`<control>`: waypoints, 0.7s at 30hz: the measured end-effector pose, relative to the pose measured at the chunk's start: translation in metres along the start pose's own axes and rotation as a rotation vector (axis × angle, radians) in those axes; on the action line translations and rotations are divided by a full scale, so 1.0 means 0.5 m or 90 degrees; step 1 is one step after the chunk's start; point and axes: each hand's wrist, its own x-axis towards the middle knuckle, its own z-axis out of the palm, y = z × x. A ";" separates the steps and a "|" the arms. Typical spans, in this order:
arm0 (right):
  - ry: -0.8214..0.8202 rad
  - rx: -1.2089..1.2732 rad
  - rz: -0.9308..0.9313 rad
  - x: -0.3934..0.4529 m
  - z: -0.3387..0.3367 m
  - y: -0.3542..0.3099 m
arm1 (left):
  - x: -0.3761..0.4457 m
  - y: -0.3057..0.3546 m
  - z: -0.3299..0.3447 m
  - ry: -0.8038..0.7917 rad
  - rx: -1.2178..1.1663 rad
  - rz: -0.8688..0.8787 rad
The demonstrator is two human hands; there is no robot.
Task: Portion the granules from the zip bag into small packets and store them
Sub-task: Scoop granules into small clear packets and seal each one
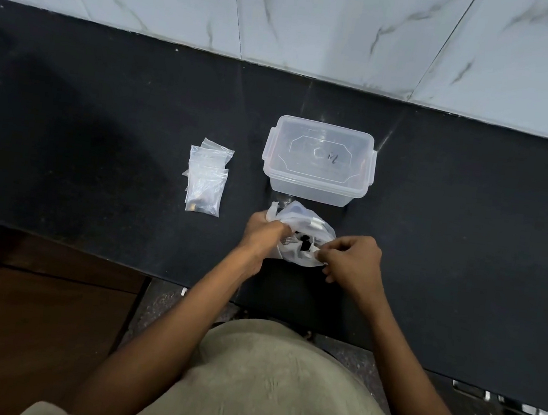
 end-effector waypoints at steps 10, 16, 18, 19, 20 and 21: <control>-0.056 0.134 0.082 0.019 -0.037 0.027 | 0.024 -0.024 0.004 0.111 0.073 0.111; 0.027 0.132 0.071 0.014 -0.050 0.036 | 0.030 -0.049 0.007 0.125 0.177 0.177; 0.089 0.092 0.039 0.004 -0.040 0.033 | 0.026 -0.054 0.011 0.078 0.207 0.189; 0.105 0.085 0.025 -0.001 -0.034 0.030 | 0.024 -0.054 0.013 0.055 0.224 0.198; 0.107 0.090 0.018 -0.003 -0.027 0.027 | 0.022 -0.055 0.015 0.037 0.237 0.205; 0.098 0.108 0.024 -0.004 -0.022 0.025 | 0.021 -0.055 0.017 0.025 0.247 0.208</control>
